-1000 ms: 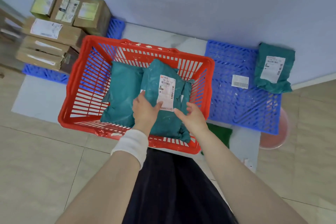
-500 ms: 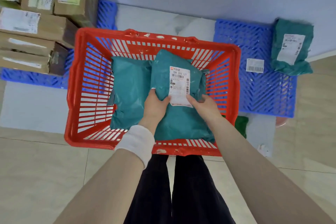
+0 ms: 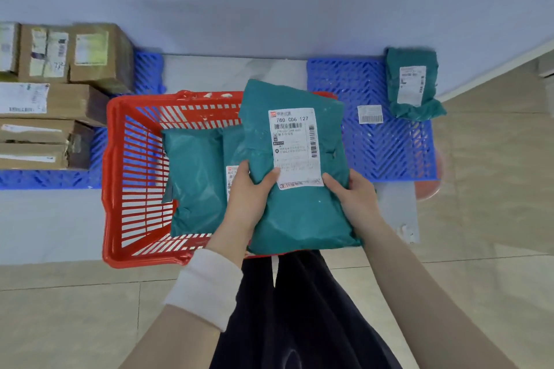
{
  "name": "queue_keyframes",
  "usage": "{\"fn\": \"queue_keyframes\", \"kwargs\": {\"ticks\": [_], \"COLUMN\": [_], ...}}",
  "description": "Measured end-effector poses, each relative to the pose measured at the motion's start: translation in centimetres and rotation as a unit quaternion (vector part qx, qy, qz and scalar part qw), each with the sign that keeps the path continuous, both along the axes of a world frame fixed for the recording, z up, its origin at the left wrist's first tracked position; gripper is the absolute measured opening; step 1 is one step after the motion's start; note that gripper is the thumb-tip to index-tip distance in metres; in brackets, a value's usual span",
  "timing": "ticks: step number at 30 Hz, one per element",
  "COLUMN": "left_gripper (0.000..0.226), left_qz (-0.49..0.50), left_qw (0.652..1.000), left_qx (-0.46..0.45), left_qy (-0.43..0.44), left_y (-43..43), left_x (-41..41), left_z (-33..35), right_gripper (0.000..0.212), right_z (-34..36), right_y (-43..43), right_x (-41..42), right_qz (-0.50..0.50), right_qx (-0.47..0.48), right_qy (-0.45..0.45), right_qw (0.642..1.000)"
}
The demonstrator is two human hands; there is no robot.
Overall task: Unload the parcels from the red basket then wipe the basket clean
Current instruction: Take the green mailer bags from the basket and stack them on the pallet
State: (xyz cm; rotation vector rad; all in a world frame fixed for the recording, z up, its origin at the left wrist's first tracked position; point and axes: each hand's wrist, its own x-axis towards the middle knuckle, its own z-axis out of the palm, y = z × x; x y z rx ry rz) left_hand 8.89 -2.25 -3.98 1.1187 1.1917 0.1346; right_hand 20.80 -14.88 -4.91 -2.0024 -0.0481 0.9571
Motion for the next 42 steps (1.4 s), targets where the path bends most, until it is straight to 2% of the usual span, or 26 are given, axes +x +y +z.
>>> {"fn": "queue_keyframes", "kwargs": {"ticks": [2,6,10,14,22,27,33,38,42], "left_gripper": [0.027,0.037,0.037,0.034,0.032,0.032,0.028,0.028,0.035], "left_qz": [-0.021,-0.068,-0.079,-0.064,-0.033,-0.022,-0.025,-0.021,-0.034], "left_qw": [1.0,0.997,0.996,0.996,0.995,0.995,0.994,0.992,0.992], "left_qx": [0.001,0.006,0.04,0.056,0.069,0.07,0.072,0.087,0.073], "left_qy": [-0.021,-0.046,-0.033,0.009,0.056,0.074,0.08,0.09,0.1], "left_y": [-1.0,-3.2,-6.0,-8.2,-7.5,-5.7,-5.2,-5.5,-5.2], "left_x": [2.2,8.6,16.0,23.6,35.6,39.6,42.2,42.7,42.6], "left_z": [0.5,0.8,-0.5,-3.5,-12.1,-17.6,-23.7,-25.6,-24.6], "right_gripper": [0.003,0.002,0.013,0.027,0.033,0.04,0.039,0.054,0.051], "right_z": [0.6,1.9,1.6,-1.6,-9.7,-15.3,-21.1,-22.8,-22.0], "right_y": [-1.3,-4.1,-6.5,-7.7,-6.1,-4.1,-2.7,-2.0,-1.8], "right_x": [1.5,6.5,13.4,21.3,33.6,38.5,41.4,41.9,42.0], "right_qz": [-0.024,-0.079,-0.102,-0.083,-0.023,0.007,0.031,0.059,0.051], "right_qx": [0.0,-0.002,-0.035,-0.083,-0.116,-0.156,-0.238,-0.299,-0.273], "right_qy": [-0.021,-0.075,-0.147,-0.164,-0.156,-0.16,-0.176,-0.191,-0.181], "right_qw": [0.999,0.994,0.983,0.979,0.981,0.975,0.955,0.933,0.944]}}
